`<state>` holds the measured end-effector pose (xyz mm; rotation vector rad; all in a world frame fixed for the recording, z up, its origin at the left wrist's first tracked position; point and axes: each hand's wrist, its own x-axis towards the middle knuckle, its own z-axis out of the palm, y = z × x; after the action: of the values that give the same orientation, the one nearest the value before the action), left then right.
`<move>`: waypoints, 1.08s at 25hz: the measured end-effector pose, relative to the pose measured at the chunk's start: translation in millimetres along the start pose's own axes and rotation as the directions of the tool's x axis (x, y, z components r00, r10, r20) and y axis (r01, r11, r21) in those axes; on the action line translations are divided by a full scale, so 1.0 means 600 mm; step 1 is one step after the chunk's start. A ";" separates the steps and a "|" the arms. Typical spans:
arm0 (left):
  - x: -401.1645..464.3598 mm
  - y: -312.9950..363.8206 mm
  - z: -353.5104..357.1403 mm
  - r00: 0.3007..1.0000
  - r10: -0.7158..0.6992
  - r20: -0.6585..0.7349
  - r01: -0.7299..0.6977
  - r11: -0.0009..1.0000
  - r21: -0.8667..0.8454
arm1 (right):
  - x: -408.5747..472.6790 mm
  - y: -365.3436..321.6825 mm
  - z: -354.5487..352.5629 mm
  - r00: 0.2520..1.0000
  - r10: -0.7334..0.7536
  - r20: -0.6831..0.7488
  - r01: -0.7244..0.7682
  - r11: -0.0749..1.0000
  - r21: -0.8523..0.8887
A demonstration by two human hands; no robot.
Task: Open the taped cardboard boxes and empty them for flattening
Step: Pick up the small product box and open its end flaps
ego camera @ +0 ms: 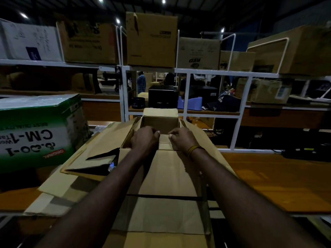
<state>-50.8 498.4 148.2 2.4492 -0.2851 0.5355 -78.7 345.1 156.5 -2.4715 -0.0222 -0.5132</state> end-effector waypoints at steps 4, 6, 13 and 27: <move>0.000 -0.001 0.005 1.000 0.018 0.008 -0.018 1.000 -0.016 | -0.001 0.003 -0.001 1.000 0.027 0.005 -0.027 0.999 0.020; 0.009 -0.006 0.006 0.999 0.024 0.046 -0.022 0.999 -0.045 | -0.001 0.003 -0.001 0.999 0.045 0.002 -0.045 0.999 -0.008; 0.035 -0.023 0.031 0.963 -0.080 0.256 0.057 0.994 0.097 | -0.003 0.008 0.003 0.994 0.106 -0.015 -0.107 0.982 -0.154; 0.000 -0.009 0.025 0.991 0.128 0.049 -0.131 0.990 0.056 | -0.034 0.012 -0.006 0.996 0.012 -0.084 -0.024 0.988 -0.152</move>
<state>-44.5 493.5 134.4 2.5146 -0.4552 0.5518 -98.0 339.5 147.6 -2.5942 0.0757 -0.6309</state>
